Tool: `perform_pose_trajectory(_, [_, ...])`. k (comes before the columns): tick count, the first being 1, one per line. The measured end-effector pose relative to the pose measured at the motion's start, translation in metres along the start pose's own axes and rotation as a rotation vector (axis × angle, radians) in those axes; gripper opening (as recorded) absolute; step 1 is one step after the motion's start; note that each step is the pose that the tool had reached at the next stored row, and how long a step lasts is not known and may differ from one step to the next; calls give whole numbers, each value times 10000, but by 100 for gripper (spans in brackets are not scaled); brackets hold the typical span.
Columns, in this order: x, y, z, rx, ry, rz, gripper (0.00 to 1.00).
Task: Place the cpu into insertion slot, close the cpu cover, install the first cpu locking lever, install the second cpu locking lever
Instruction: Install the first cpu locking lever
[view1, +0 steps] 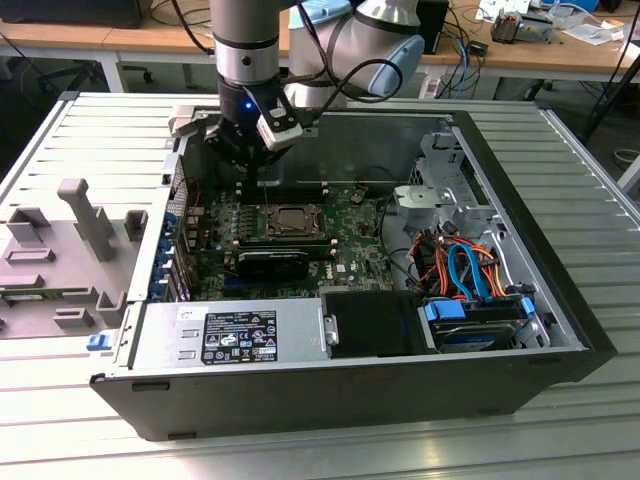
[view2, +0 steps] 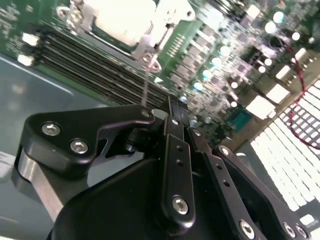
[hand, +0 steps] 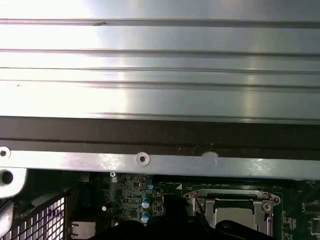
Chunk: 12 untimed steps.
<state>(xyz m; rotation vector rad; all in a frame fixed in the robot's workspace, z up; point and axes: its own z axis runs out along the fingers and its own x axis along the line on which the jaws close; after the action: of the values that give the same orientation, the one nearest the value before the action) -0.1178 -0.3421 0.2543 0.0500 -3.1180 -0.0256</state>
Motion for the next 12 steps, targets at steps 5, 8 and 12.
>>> perform_pose_trajectory(5, [-99, -4, -1, 1, 8, 0, 11])
perform_pose_trajectory(8, [-106, -3, -1, 0, 7, 2, 11])
perform_pose_trajectory(12, [-109, -4, -1, 0, 7, 4, 11])
